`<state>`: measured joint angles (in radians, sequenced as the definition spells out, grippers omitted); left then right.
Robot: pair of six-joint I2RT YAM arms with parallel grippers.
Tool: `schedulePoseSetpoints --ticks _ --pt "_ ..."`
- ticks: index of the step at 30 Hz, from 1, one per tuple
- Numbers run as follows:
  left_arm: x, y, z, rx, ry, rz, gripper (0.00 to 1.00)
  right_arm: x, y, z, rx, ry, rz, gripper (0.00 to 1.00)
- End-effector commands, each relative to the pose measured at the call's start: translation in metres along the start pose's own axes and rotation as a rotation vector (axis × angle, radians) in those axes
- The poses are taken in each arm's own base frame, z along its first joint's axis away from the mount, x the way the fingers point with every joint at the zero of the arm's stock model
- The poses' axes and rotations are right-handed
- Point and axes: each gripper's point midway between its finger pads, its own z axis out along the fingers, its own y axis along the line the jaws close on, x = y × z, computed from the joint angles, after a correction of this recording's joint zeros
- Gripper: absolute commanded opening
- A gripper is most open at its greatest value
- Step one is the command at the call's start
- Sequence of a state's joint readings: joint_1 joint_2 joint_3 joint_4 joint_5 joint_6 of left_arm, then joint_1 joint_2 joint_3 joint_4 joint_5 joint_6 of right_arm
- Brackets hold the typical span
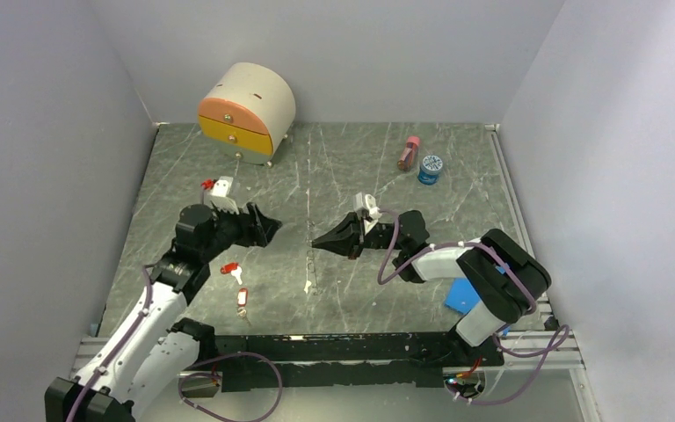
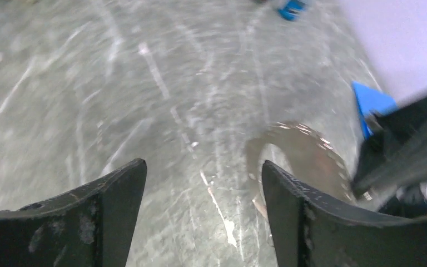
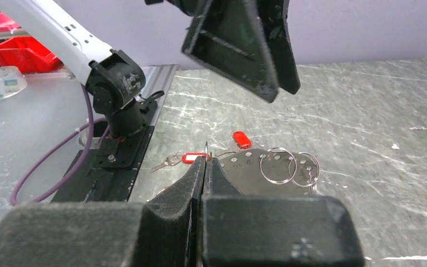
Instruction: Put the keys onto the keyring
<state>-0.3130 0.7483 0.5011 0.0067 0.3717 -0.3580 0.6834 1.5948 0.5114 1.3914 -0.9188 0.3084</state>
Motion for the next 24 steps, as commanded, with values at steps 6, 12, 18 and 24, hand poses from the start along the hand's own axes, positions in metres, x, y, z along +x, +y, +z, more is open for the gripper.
schedulePoseSetpoints --ticks 6,12,18,24 --pt "0.047 0.106 -0.058 -0.920 0.283 -0.427 0.94 -0.019 -0.001 -0.001 -0.006 0.002 -0.097 0.00" --pt "0.082 0.112 -0.060 -1.050 0.461 -0.512 0.88 -0.015 -0.002 -0.003 0.006 0.029 -0.101 0.00" --pt "0.100 0.120 -0.047 -1.076 0.604 -0.490 0.80 -0.014 -0.004 -0.002 0.015 0.031 -0.086 0.00" --pt "0.110 0.132 -0.037 -1.121 0.675 -0.460 0.68 -0.012 -0.005 -0.002 0.014 0.036 -0.072 0.00"
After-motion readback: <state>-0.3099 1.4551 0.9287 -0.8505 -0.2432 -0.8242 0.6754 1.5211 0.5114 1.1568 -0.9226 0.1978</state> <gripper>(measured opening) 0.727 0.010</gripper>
